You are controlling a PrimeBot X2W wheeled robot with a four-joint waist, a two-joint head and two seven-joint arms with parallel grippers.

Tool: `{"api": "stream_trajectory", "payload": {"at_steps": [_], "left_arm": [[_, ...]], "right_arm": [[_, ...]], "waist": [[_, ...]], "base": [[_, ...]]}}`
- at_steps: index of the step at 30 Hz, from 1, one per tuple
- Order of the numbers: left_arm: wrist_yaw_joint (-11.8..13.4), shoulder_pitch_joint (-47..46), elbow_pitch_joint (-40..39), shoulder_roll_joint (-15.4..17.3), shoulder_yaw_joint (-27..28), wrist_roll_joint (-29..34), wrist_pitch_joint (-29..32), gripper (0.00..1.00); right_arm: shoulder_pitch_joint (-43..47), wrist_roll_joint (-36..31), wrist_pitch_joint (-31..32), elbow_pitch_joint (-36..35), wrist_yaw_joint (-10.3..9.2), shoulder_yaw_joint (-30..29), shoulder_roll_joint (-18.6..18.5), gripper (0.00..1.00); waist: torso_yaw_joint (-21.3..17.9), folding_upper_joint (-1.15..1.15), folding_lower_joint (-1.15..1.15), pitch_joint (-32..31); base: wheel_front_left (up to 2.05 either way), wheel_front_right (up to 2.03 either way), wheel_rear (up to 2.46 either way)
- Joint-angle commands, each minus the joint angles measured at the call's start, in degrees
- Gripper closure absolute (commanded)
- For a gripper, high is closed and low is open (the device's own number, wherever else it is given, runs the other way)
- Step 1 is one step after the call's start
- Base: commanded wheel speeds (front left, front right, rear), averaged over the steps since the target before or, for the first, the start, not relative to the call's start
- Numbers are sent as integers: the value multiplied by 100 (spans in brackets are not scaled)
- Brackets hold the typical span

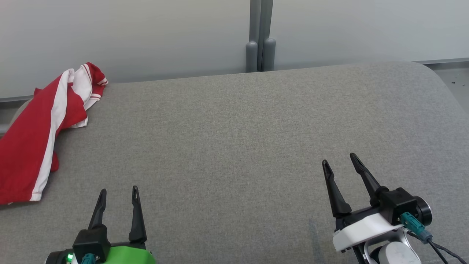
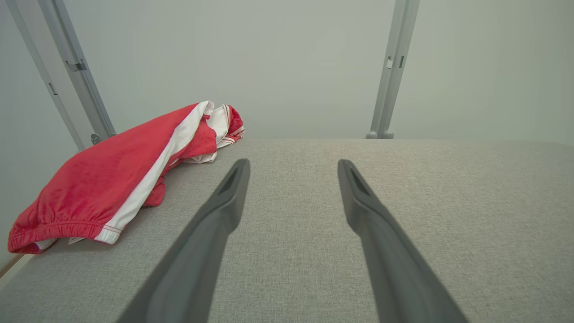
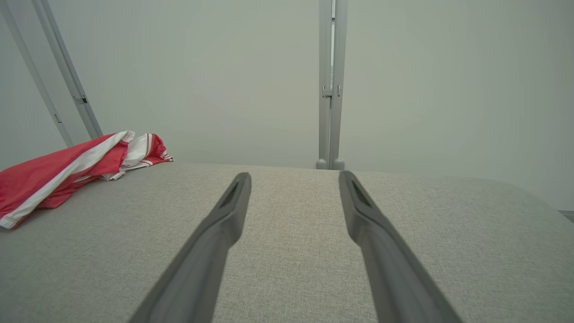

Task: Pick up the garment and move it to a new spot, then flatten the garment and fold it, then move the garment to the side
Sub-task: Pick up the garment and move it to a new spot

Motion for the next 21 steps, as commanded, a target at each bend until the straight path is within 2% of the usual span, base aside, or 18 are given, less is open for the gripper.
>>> {"api": "stream_trajectory", "payload": {"at_steps": [1, 12, 16, 21], "left_arm": [[-19, 36, 10, 2, 19, -36, -17, 0], [-31, -18, 27, -5, 2, -28, -17, 0], [-30, -79, 31, -4, -16, -39, -17, 0], [-13, -114, -13, 5, 15, -35, -16, 0]], "right_arm": [[33, 29, -22, 18, 2, -13, -26, 0], [58, -11, -22, 9, 2, -50, -26, 0], [79, -14, -22, -38, 2, -34, -24, 0], [49, -37, -22, -150, 2, 4, -24, 0]], "waist": [[3, 0, 0, 1], [107, 0, 0, 5], [352, 0, 0, 27], [862, 0, 0, 87]], "base": [[0, 0, 0], [0, 0, 0], [0, 0, 0], [0, 0, 0]]}}
